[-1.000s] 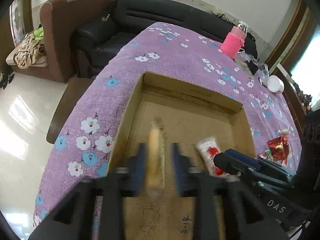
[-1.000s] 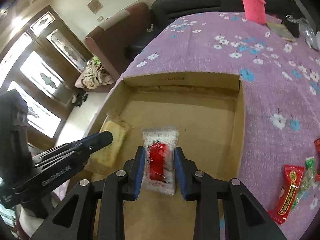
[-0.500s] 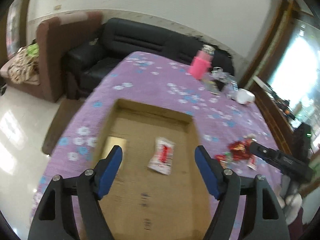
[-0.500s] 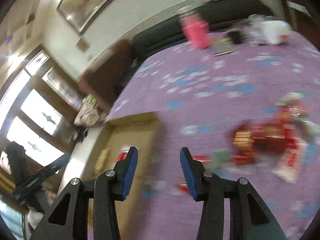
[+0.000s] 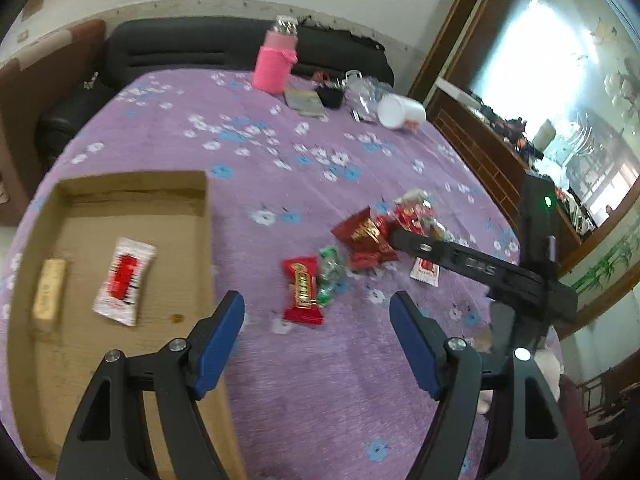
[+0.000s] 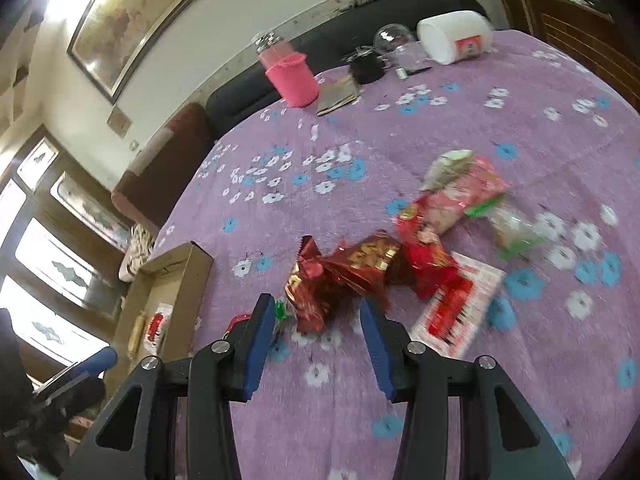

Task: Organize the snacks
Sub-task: 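Grasp the red candy bar with the left gripper while the right gripper grasps a red wrapper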

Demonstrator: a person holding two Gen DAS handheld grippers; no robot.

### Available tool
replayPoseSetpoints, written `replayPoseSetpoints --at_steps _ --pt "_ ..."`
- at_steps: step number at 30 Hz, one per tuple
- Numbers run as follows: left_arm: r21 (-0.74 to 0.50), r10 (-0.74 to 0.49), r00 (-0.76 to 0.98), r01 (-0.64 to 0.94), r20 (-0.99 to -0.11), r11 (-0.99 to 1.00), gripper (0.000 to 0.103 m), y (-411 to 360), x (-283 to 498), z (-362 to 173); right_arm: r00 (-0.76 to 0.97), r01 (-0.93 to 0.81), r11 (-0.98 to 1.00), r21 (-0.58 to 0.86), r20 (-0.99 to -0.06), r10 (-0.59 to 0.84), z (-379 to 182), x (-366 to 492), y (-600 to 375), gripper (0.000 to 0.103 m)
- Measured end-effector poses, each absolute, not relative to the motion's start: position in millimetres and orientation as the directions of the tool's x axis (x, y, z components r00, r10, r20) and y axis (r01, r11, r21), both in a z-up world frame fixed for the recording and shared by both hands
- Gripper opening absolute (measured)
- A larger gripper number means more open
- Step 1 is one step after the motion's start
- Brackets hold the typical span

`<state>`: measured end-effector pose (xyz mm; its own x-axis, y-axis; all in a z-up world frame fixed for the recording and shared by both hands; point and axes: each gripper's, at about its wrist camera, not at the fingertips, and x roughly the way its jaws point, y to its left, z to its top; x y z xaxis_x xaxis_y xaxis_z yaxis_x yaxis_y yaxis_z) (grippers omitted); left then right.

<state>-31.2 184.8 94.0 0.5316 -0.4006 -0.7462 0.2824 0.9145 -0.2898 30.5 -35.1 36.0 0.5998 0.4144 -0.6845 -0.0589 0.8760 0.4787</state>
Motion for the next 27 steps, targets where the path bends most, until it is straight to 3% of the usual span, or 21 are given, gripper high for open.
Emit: replayPoseSetpoints --at_steps 7,8,10,16,18,19,21,27 --pt "-0.231 -0.342 0.507 0.271 -0.791 0.934 0.073 162 -9 71 0.576 -0.103 0.931 0.351 -0.742 0.344 19 55 -2 0.047" --pt "-0.225 -0.338 0.503 0.273 -0.795 0.935 0.07 161 -7 68 0.576 -0.09 0.934 0.347 -0.747 0.333 17 56 -4 0.035" --pt "-0.197 -0.321 0.5 0.285 -0.804 0.938 0.061 153 -4 66 0.569 -0.088 0.918 0.387 -0.737 0.365 15 53 -11 0.029" --pt "-0.092 -0.246 0.504 0.31 -0.828 0.946 0.06 133 9 53 0.609 -0.064 0.882 0.466 -0.682 0.405 26 27 -45 0.029" --pt "-0.075 -0.225 0.481 0.312 -0.847 0.947 0.051 128 17 44 0.625 -0.064 0.868 0.492 -0.659 0.419 27 21 -55 0.029" --pt "-0.062 -0.212 0.468 0.315 -0.858 0.947 0.039 126 21 39 0.63 -0.063 0.863 0.501 -0.651 0.424 26 19 -58 0.029" --pt "-0.043 -0.189 0.454 0.314 -0.871 0.949 0.028 124 25 32 0.632 -0.056 0.857 0.512 -0.647 0.428 25 19 -62 0.029" --pt "-0.046 -0.17 0.446 0.275 -0.879 0.96 0.028 129 35 18 0.624 -0.069 0.837 0.543 -0.631 0.46 24 20 -63 0.029"
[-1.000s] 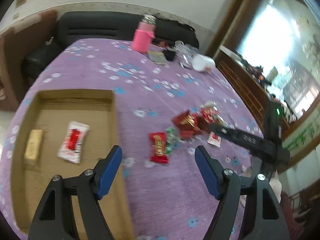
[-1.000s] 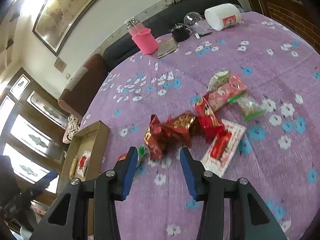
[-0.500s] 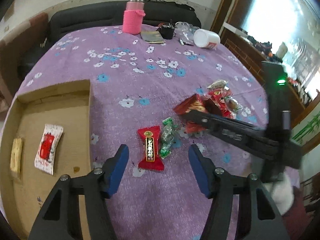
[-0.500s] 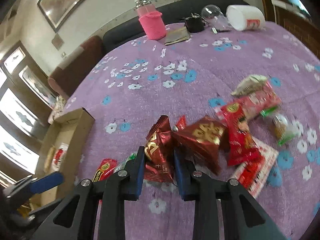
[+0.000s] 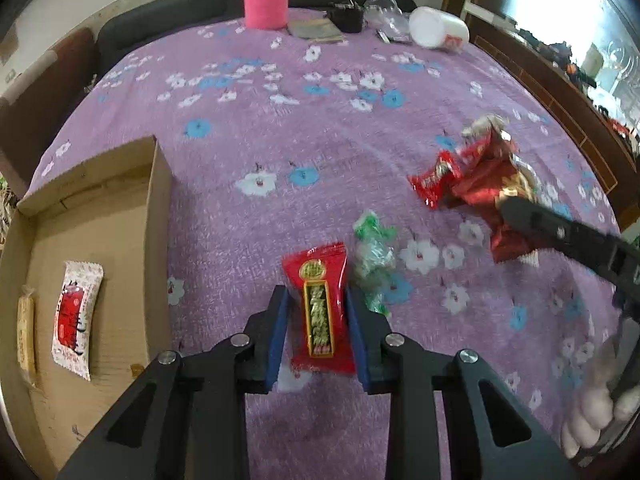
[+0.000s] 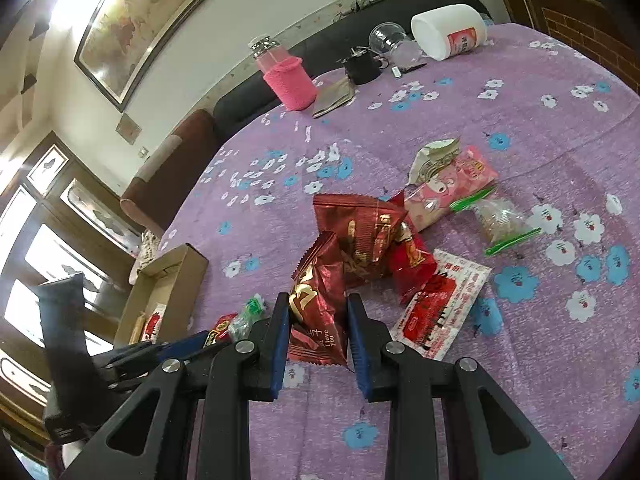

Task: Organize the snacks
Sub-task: 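Grasp the red candy bar with the left gripper while the right gripper grasps a red wrapper, then carry both red snacks into the cardboard tray and release them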

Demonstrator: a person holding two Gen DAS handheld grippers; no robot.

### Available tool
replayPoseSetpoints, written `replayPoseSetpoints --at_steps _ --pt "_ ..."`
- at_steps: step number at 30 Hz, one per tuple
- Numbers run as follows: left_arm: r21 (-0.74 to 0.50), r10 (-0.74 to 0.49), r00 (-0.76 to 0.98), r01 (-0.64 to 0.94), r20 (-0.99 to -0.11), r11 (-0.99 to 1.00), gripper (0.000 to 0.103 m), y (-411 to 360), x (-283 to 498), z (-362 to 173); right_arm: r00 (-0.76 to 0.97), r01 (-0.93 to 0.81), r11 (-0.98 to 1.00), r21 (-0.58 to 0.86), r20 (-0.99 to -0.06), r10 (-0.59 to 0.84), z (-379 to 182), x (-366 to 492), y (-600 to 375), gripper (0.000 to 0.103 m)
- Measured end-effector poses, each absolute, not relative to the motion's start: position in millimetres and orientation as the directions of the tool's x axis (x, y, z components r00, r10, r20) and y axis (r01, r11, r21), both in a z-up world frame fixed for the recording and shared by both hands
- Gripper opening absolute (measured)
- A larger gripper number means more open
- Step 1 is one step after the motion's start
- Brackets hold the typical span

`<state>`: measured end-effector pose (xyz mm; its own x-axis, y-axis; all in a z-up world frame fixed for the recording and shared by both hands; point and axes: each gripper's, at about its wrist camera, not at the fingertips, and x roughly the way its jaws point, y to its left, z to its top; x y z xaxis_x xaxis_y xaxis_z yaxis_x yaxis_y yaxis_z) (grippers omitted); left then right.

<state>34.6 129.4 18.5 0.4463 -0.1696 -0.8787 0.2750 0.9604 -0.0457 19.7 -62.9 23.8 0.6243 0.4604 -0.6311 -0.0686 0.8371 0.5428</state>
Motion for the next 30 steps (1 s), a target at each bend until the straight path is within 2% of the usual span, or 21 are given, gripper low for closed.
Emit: replayPoseSetpoints --at_steps 2,4,12,17,21,25,30 --pt "-0.025 -0.155 0.448 0.282 -0.88 0.959 0.027 125 35 18 0.623 -0.076 0.833 0.548 -0.626 0.469 24 18 -62 0.029" --pt "-0.018 -0.16 0.454 0.301 -0.877 0.953 0.018 120 33 19 0.625 -0.087 0.826 0.557 -0.615 0.48 25 17 -62 0.029" --pt "-0.11 -0.269 0.532 0.311 -0.803 0.944 0.018 130 -5 56 0.648 -0.124 0.821 0.557 -0.582 0.492 30 10 -60 0.029" --pt "-0.17 -0.299 0.58 0.268 -0.757 0.948 0.018 170 -36 83 0.649 -0.162 0.815 0.557 -0.562 0.513 34 3 -52 0.029" --pt "-0.145 -0.216 0.627 0.163 -0.748 0.976 0.018 225 -55 91 0.638 -0.184 0.823 0.537 -0.572 0.516 43 -7 -34 0.029" --pt "-0.167 -0.154 0.635 0.04 -0.757 0.985 0.018 286 -62 86 0.589 -0.264 0.777 0.571 -0.543 0.599 62 -20 7 0.03" --pt "-0.192 -0.111 0.619 -0.066 -0.777 0.979 0.018 338 -58 69 0.484 -0.365 0.747 0.556 -0.572 0.662 71 -20 84 0.03"
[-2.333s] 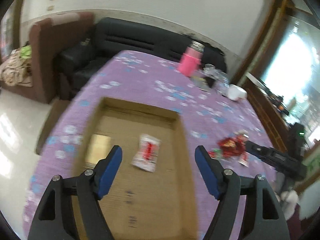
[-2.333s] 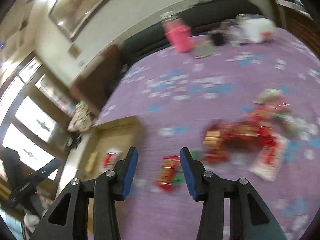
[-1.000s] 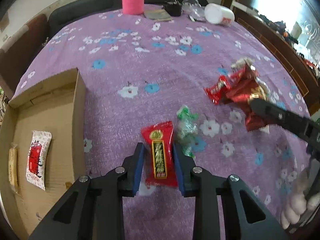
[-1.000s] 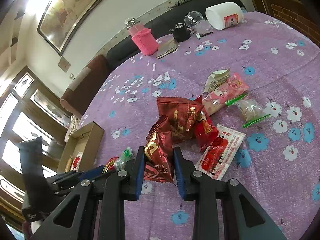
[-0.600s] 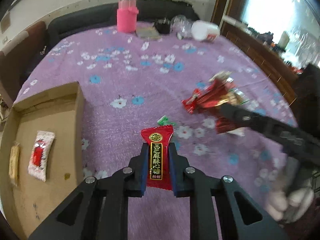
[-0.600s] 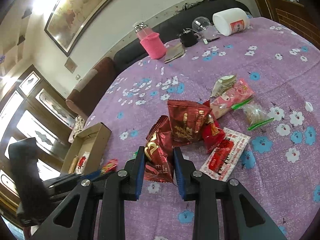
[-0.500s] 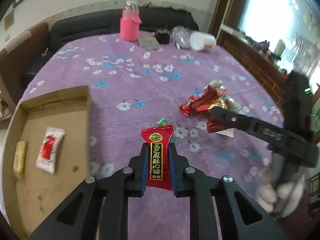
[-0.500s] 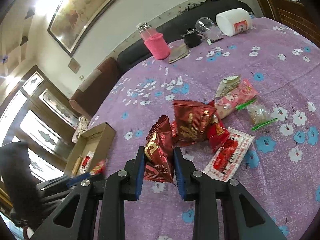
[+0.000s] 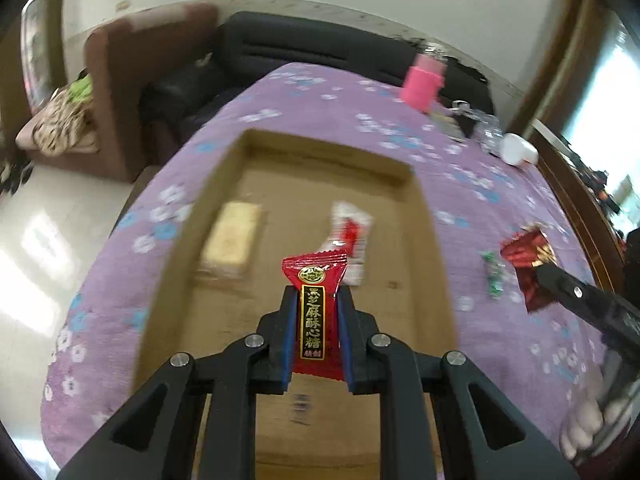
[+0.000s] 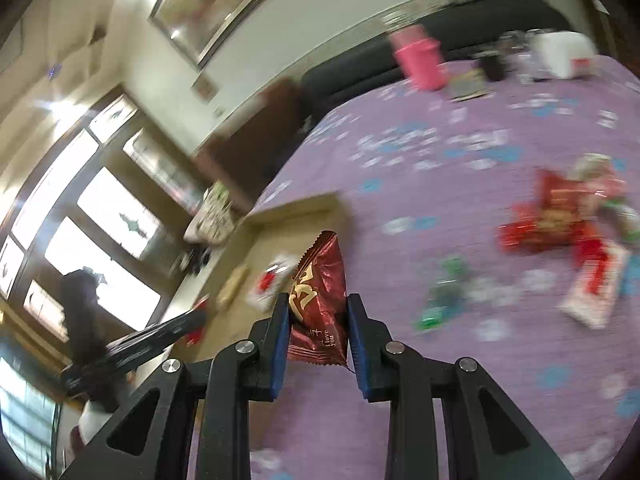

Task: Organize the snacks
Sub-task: 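Carry both red snacks into the cardboard tray and release them, then grasp the green-wrapped candy with the left gripper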

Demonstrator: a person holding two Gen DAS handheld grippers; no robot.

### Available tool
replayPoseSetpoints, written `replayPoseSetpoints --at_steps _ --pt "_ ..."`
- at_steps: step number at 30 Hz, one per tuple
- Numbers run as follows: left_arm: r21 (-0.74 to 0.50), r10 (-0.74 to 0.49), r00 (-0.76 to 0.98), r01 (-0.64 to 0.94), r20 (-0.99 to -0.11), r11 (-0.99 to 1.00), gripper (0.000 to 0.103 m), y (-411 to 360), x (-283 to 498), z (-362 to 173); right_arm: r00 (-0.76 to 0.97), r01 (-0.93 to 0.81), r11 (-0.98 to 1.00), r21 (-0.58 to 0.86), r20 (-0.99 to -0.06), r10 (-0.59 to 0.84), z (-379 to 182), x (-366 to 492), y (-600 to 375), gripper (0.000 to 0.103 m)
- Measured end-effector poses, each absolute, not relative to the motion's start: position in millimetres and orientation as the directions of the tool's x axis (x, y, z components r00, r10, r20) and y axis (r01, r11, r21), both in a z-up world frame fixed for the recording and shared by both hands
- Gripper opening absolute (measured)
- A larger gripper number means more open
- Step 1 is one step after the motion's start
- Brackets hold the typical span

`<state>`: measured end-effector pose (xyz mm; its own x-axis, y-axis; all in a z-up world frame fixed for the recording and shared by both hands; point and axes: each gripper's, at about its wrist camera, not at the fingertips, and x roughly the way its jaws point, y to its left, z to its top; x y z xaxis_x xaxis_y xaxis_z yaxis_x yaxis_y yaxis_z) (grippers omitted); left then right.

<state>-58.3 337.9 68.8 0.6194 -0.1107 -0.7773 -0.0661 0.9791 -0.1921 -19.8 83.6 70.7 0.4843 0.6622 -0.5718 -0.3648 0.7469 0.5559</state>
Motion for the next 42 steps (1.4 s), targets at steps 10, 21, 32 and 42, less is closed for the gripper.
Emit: replayPoseSetpoints --at_steps 10,21,32,42 --pt "-0.177 -0.084 0.567 -0.11 -0.819 0.978 0.018 372 -39 40 0.343 -0.411 0.776 0.478 -0.707 0.618 38 1 198 0.03" --pt "-0.26 -0.116 0.65 -0.129 -0.751 0.957 0.046 380 -64 71 0.377 -0.428 0.777 0.462 -0.689 0.618 53 -7 198 0.058" --pt "-0.363 -0.236 0.741 -0.011 -0.628 0.932 0.077 313 -122 117 0.622 -0.217 0.858 0.465 -0.611 0.489 90 -40 23 0.058" --pt "-0.342 -0.349 0.682 0.153 -0.643 0.927 0.077 237 -128 116 0.658 0.111 0.897 0.428 -0.708 0.257 55 -35 -114 0.057"
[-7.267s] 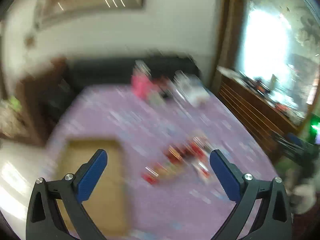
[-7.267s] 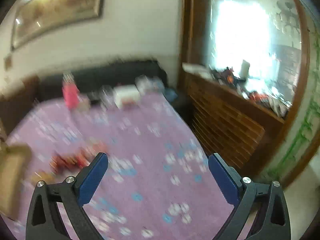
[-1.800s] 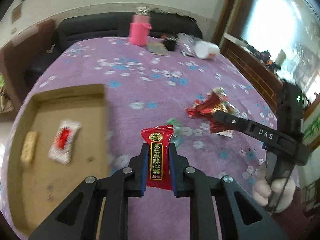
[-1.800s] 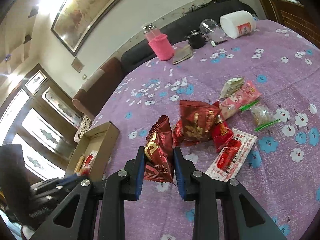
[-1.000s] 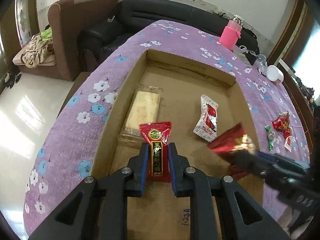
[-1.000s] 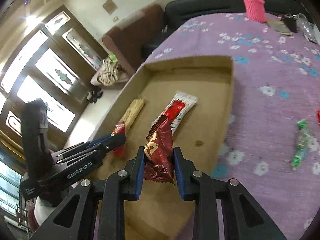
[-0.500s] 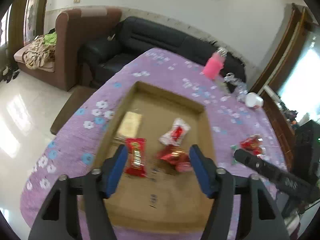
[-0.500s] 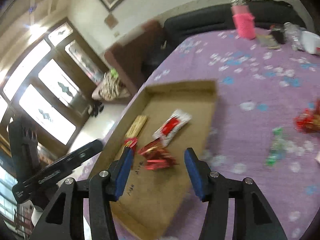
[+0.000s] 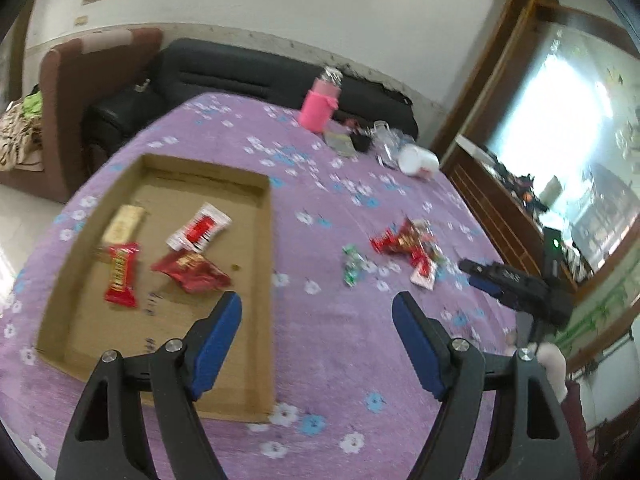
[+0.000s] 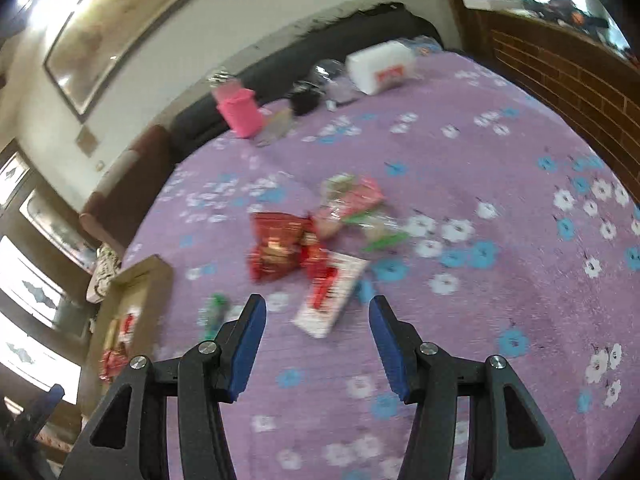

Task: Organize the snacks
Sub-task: 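Grasp the green-wrapped candy with the left gripper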

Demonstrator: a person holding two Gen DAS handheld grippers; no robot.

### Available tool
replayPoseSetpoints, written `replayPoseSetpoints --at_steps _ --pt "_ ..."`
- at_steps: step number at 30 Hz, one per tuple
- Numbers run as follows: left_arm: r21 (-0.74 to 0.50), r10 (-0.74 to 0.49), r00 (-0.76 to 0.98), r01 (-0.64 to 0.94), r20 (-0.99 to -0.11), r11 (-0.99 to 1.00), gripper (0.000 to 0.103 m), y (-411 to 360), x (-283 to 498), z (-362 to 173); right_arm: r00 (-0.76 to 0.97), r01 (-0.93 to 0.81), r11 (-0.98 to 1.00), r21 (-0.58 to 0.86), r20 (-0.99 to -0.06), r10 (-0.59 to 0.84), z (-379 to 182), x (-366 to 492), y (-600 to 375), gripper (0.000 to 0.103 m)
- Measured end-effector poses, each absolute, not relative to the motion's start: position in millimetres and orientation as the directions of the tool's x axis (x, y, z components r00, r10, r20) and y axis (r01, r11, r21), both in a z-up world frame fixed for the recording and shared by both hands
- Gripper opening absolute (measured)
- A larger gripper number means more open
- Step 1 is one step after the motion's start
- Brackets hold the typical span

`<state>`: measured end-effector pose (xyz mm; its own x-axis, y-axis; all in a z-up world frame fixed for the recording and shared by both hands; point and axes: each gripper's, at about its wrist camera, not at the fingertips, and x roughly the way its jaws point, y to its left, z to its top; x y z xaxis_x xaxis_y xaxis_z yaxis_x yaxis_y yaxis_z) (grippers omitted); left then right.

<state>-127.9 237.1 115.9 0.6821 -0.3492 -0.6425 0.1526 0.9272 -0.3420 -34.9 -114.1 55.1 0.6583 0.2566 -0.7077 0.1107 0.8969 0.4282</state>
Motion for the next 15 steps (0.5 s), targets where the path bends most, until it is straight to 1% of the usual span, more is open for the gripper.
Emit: replayPoseSetpoints --at_steps 4,13,15 --pt "-0.325 -0.344 0.651 0.155 -0.677 0.933 0.077 220 -123 104 0.643 0.108 0.895 0.432 -0.717 0.269 41 -17 -106 0.057" --pt "-0.255 -0.314 0.614 0.186 -0.724 0.949 0.077 180 -102 86 0.623 0.112 0.953 0.282 -0.767 0.154 12 20 -71 0.057" --pt "-0.24 -0.314 0.604 0.202 -0.732 0.95 0.077 169 -93 82 0.634 0.111 0.962 0.25 -0.763 0.125 11 24 -68 0.057"
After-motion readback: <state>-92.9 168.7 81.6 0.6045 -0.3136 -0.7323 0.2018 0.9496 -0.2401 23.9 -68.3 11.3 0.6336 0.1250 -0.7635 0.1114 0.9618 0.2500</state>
